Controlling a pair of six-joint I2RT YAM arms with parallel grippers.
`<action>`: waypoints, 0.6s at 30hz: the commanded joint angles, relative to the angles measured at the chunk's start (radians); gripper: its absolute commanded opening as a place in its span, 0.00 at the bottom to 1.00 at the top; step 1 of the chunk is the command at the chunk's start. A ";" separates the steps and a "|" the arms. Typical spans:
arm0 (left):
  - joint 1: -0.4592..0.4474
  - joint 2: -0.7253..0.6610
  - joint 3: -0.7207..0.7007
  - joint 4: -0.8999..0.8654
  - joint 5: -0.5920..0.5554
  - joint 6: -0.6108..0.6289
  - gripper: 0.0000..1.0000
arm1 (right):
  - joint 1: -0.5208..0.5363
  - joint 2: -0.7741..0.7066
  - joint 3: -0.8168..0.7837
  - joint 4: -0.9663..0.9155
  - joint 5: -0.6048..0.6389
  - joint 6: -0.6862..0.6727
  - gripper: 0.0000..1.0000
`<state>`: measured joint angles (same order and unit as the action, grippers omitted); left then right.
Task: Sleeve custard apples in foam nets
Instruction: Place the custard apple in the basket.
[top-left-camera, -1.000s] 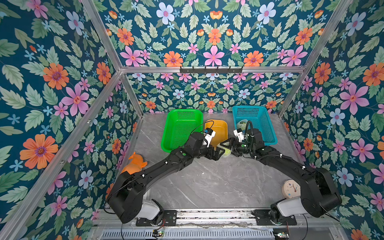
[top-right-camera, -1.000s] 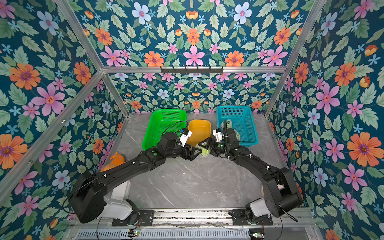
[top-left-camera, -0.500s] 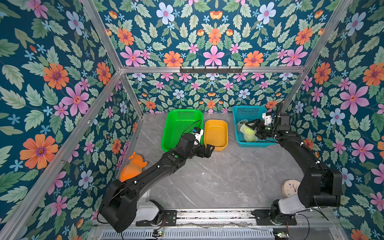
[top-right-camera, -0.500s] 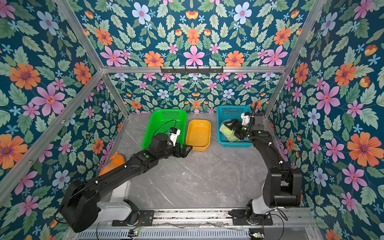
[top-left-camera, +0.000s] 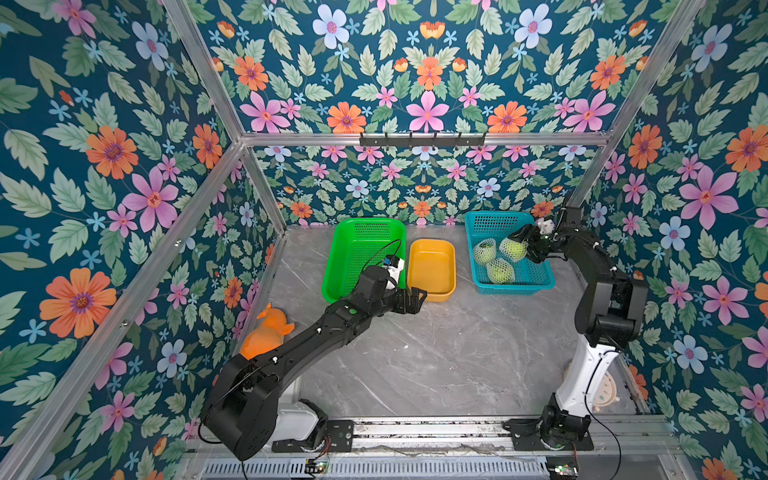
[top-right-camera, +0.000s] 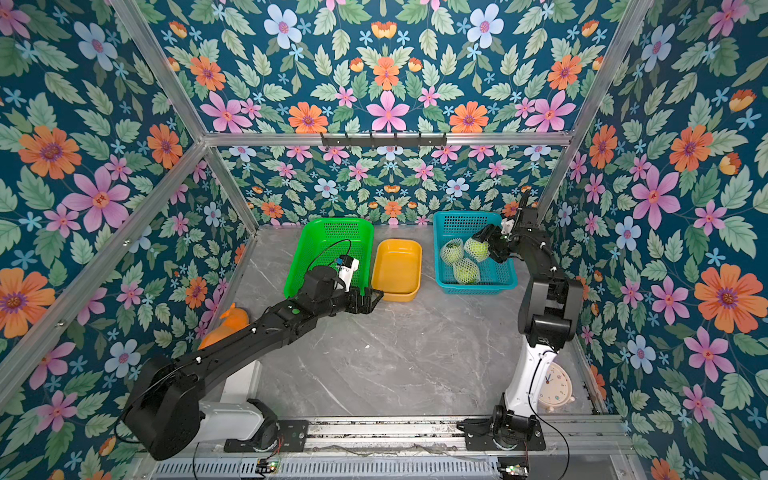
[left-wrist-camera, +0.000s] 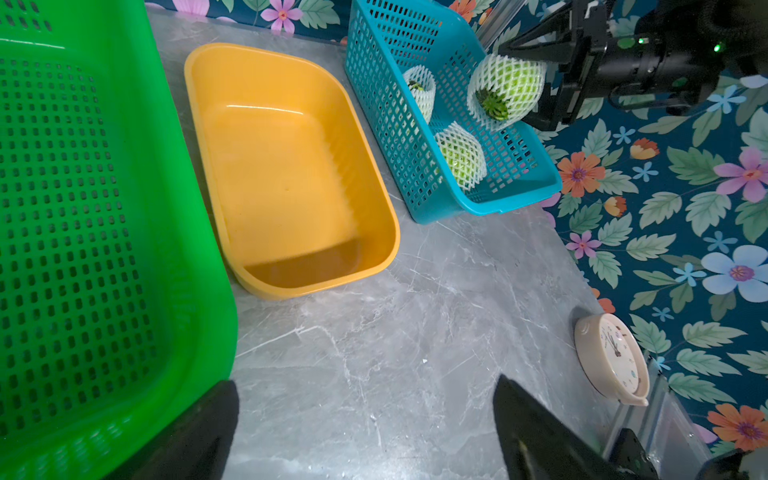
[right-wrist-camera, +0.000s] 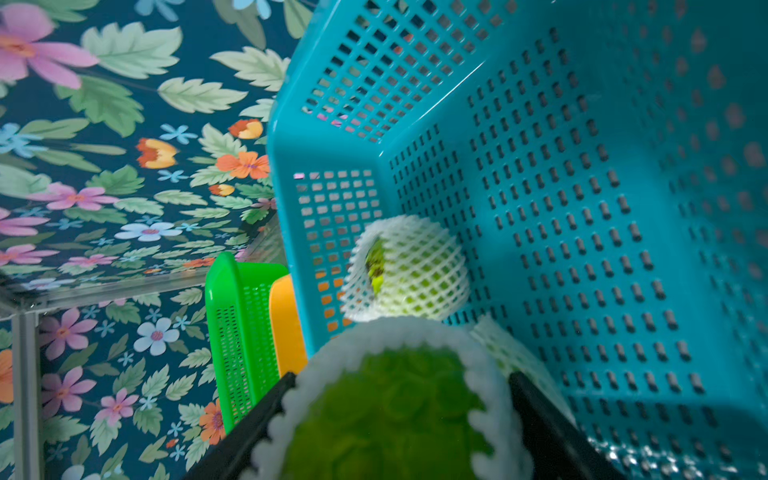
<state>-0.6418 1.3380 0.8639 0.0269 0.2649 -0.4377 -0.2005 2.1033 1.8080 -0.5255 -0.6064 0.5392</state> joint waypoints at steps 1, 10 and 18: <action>0.005 0.004 0.001 0.006 -0.002 0.003 1.00 | 0.002 0.076 0.119 -0.119 0.024 -0.042 0.77; 0.014 0.044 0.016 0.021 0.008 -0.001 1.00 | 0.011 0.244 0.314 -0.261 0.040 -0.067 0.77; 0.022 0.093 0.046 0.025 0.033 0.002 1.00 | 0.052 0.349 0.436 -0.363 0.113 -0.112 0.78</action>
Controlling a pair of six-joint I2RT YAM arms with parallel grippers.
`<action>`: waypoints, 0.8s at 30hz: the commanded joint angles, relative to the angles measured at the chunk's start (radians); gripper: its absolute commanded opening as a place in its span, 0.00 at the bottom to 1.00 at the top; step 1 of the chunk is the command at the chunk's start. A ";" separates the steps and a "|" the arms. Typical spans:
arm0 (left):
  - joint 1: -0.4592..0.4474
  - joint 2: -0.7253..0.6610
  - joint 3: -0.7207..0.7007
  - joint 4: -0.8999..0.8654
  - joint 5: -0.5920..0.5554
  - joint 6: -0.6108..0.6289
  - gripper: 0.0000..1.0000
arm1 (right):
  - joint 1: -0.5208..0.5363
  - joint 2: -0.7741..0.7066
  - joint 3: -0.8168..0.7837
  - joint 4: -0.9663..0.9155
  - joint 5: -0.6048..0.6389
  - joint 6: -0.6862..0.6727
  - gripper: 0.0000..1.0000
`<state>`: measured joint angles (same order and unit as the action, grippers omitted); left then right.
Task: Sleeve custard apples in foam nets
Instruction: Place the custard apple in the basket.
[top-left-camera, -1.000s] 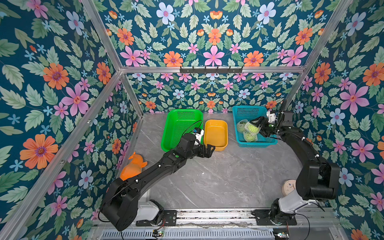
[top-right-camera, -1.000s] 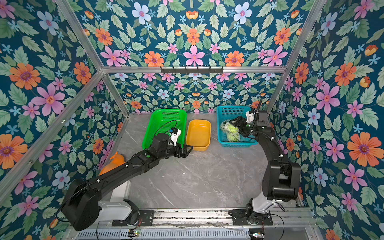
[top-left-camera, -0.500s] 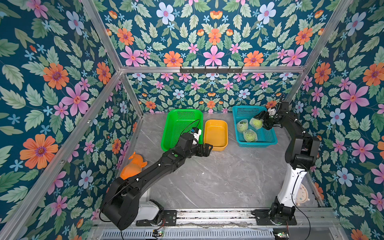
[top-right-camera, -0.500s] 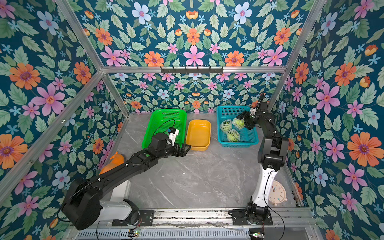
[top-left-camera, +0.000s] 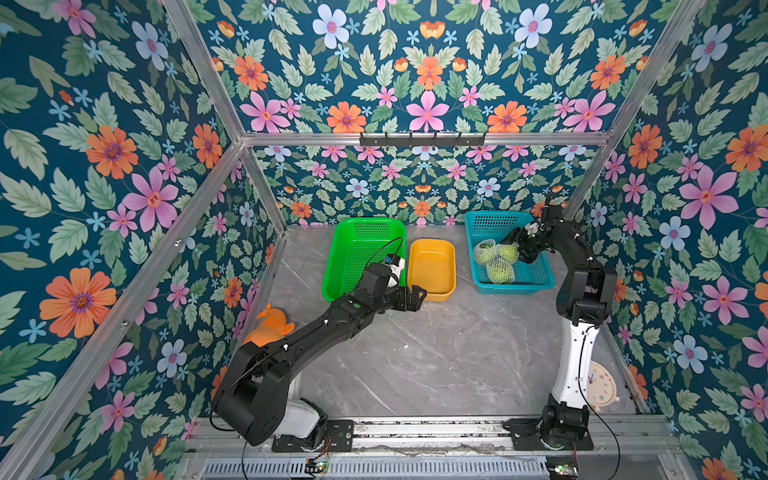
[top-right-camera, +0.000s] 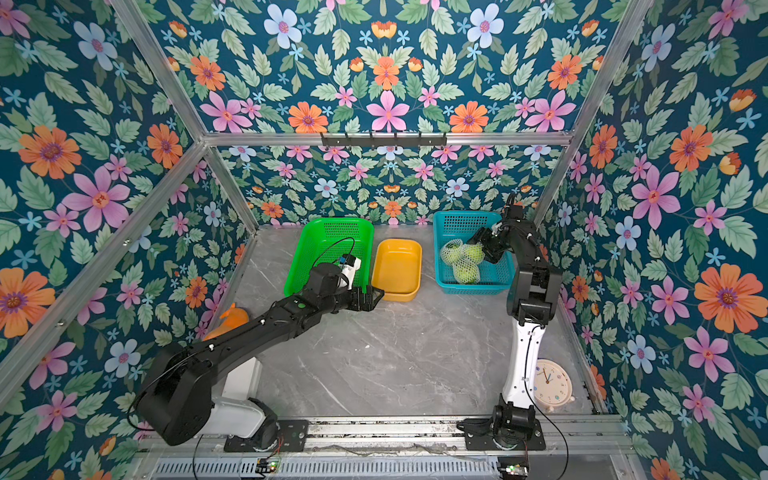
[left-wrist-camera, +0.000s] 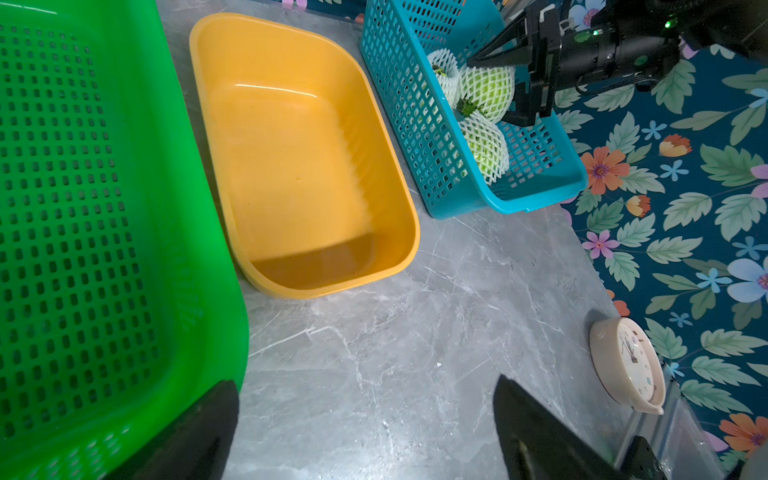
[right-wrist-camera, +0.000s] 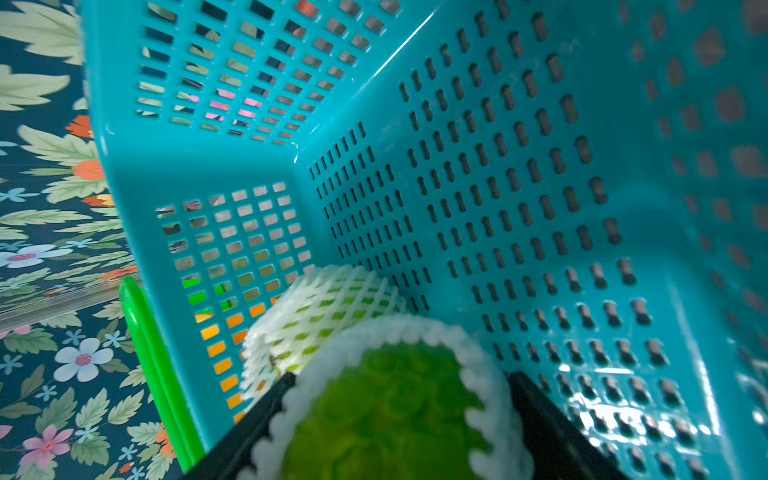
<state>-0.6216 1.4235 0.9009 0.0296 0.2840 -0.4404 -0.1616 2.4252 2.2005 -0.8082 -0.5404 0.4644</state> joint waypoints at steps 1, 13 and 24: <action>0.003 0.008 0.009 0.023 0.014 0.005 1.00 | 0.016 0.042 0.068 -0.099 0.059 -0.044 0.78; 0.005 0.012 0.033 0.007 0.020 0.002 1.00 | 0.023 0.097 0.195 -0.158 0.134 -0.014 0.99; 0.006 0.001 0.033 0.011 0.013 0.007 1.00 | 0.022 0.001 0.200 -0.199 0.208 -0.027 0.99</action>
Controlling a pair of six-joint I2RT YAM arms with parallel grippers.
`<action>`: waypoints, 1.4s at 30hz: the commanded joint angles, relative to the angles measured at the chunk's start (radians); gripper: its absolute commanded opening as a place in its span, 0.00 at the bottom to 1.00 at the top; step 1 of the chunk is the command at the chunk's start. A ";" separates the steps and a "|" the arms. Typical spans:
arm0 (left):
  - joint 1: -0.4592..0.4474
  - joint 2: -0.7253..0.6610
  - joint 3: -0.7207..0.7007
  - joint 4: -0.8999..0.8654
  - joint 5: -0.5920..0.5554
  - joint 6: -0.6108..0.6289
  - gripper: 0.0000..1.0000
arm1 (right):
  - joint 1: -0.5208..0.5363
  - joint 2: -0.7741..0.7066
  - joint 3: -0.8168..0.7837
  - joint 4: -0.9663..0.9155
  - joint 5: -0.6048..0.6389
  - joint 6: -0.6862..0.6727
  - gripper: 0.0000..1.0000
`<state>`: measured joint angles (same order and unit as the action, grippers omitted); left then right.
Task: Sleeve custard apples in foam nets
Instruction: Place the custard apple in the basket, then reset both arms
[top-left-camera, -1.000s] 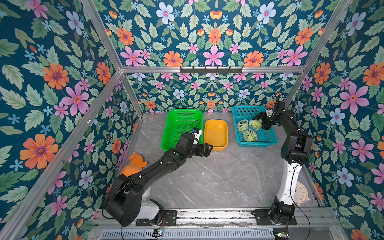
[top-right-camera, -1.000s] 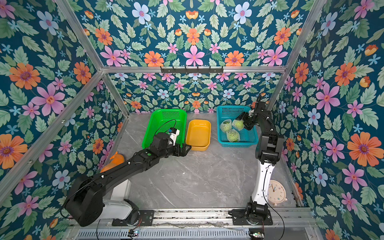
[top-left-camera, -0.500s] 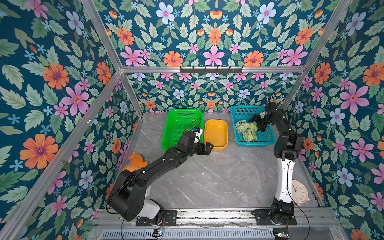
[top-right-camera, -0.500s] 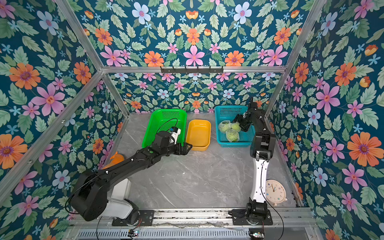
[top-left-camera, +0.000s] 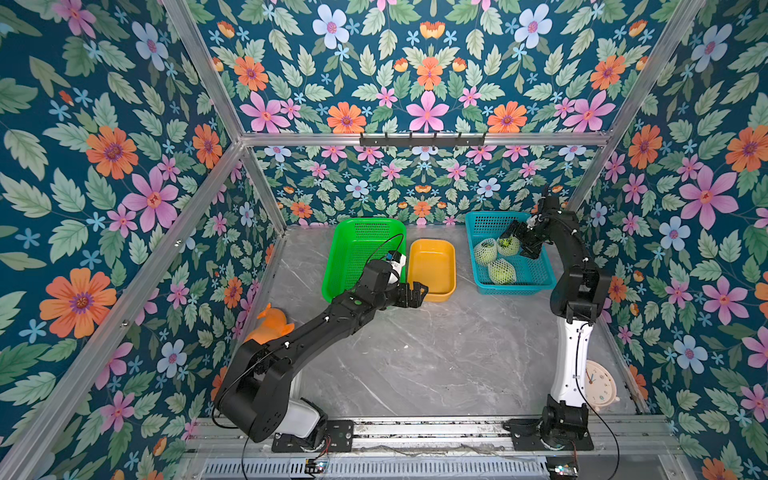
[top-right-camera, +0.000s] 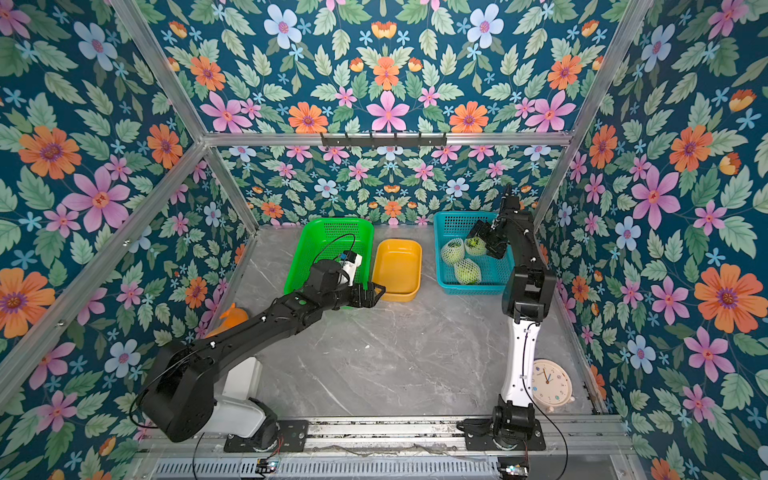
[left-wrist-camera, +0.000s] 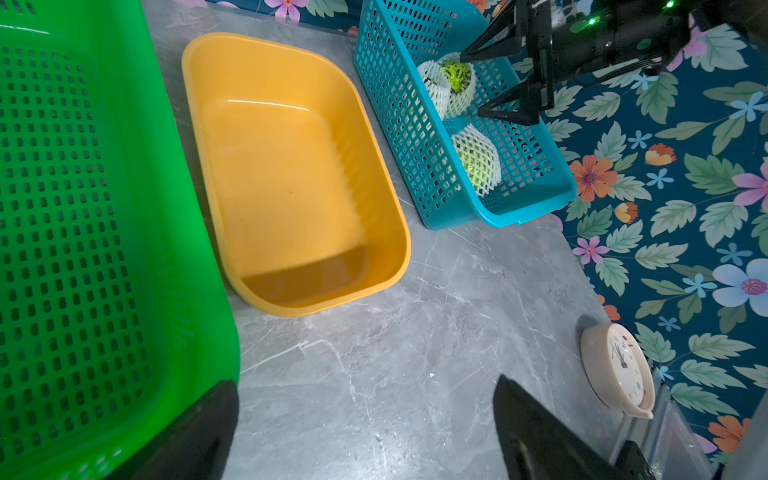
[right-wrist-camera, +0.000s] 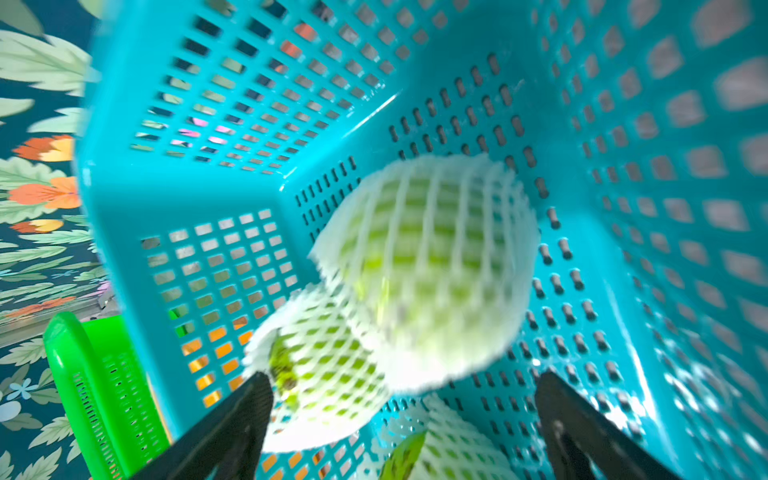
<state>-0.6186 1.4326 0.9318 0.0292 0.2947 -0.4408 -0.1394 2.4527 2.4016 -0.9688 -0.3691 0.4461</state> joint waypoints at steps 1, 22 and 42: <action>0.003 -0.011 0.001 0.011 -0.001 0.010 1.00 | -0.001 -0.034 -0.007 -0.044 0.041 -0.012 0.99; 0.224 -0.345 -0.298 0.104 -0.796 0.200 1.00 | 0.040 -1.216 -1.546 0.721 0.291 -0.108 0.99; 0.411 0.047 -0.725 1.277 -0.847 0.506 1.00 | 0.235 -1.123 -2.230 2.064 0.500 -0.507 1.00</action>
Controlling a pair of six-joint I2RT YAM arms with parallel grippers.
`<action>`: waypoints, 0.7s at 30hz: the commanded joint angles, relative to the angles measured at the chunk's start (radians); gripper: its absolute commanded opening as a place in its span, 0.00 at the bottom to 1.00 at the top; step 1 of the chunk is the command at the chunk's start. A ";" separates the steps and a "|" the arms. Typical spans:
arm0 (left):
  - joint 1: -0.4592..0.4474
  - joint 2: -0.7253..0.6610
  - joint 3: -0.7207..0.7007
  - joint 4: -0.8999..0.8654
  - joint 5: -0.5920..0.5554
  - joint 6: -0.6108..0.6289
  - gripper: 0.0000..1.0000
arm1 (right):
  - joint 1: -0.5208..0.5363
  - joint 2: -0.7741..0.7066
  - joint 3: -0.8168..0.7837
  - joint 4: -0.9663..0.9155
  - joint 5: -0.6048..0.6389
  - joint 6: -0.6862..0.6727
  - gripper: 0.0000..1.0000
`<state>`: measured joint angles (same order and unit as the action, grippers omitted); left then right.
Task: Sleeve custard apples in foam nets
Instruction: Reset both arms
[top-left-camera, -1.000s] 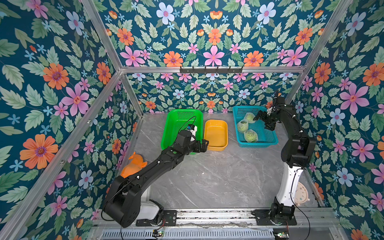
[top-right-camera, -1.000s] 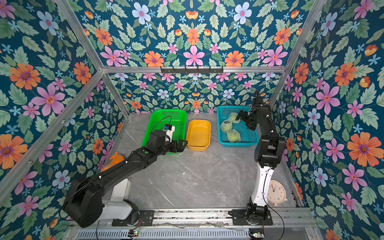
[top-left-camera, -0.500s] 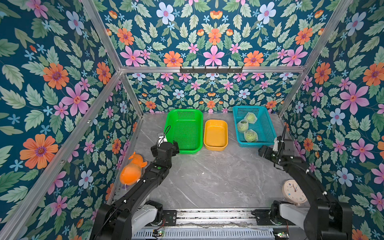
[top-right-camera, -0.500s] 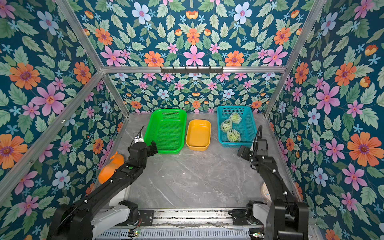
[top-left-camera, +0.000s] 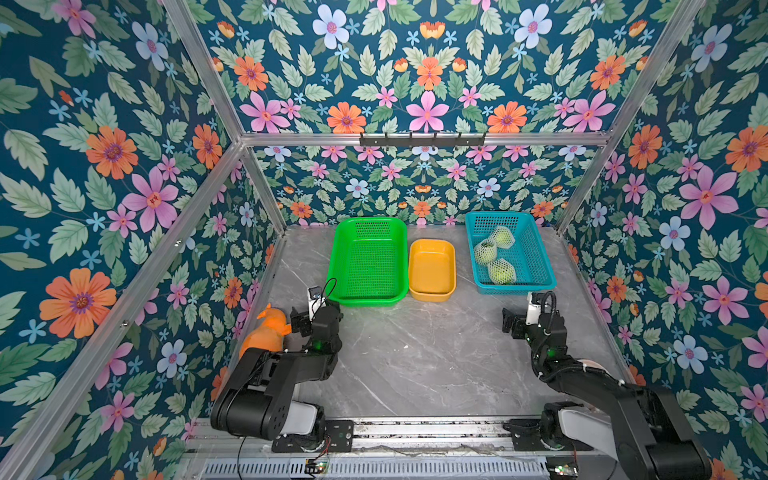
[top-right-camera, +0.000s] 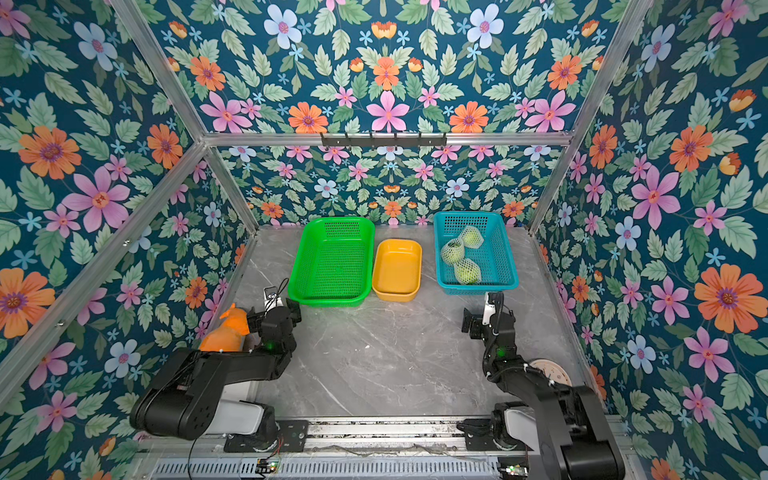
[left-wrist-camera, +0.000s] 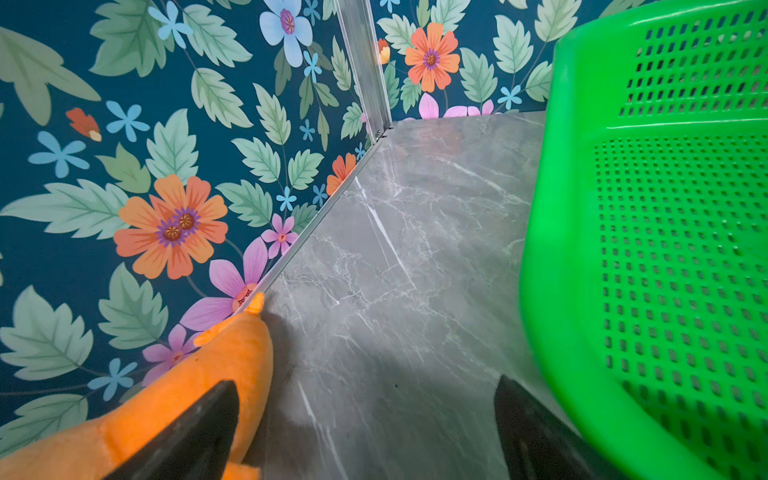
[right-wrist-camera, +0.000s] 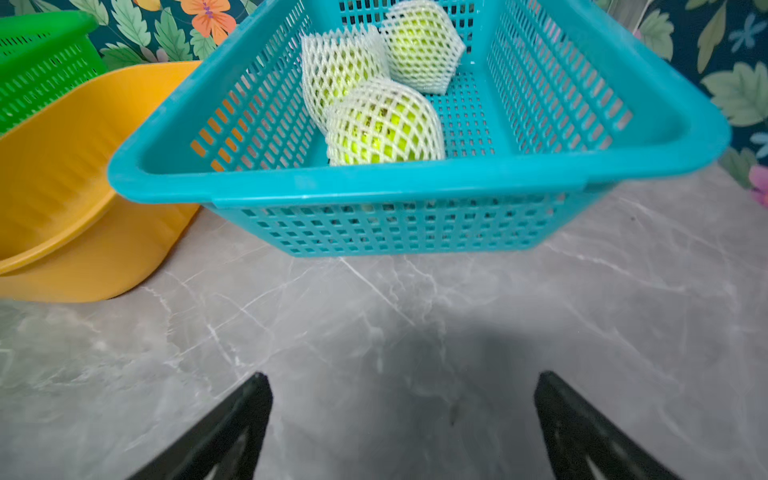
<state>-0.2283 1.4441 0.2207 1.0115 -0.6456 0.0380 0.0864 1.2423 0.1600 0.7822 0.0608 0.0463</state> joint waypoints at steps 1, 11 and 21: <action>0.038 0.057 -0.016 0.316 0.148 0.025 1.00 | 0.009 0.146 0.018 0.346 0.070 -0.106 1.00; 0.099 0.157 -0.060 0.443 0.321 -0.003 1.00 | -0.023 0.222 0.073 0.313 0.118 -0.046 0.99; 0.102 0.171 -0.024 0.404 0.303 -0.004 1.00 | -0.029 0.223 0.093 0.276 0.138 -0.028 0.99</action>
<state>-0.1284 1.6188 0.1879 1.4288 -0.3439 0.0429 0.0586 1.4651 0.2478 1.0508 0.1864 0.0189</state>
